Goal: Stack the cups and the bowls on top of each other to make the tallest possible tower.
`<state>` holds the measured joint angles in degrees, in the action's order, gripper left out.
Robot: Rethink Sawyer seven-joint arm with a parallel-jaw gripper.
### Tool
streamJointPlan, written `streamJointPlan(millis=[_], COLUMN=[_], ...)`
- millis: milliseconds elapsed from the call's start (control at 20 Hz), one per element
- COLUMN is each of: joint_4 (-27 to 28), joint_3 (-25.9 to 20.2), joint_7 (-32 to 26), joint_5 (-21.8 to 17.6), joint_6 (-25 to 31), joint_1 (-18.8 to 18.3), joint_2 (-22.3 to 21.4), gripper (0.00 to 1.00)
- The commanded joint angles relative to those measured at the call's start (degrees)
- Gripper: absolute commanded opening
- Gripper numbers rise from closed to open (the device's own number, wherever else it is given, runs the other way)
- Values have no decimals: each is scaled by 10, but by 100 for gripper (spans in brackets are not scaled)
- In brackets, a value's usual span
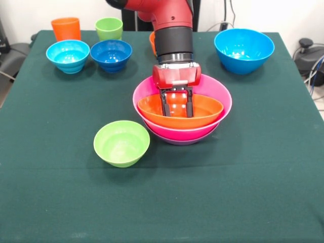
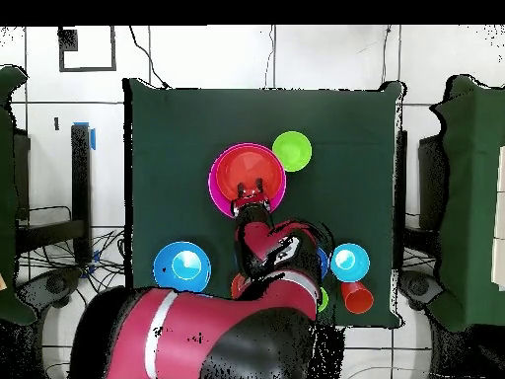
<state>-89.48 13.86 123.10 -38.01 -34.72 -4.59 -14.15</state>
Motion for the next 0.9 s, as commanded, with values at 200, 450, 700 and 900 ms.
streamJointPlan(millis=[200, 450, 700, 900], joint_4=[-2, -27, -35, -41], joint_3=[-255, -314, -322, -326], joint_7=[-5, -63, -73, -75], joint_5=[-59, -25, -10, -12], joint_6=[344, 445, 485, 500], joint_1=[-112, -156, -163, -164], joint_2=[17, -5, -15, -23], gripper=[100, 100, 100, 100])
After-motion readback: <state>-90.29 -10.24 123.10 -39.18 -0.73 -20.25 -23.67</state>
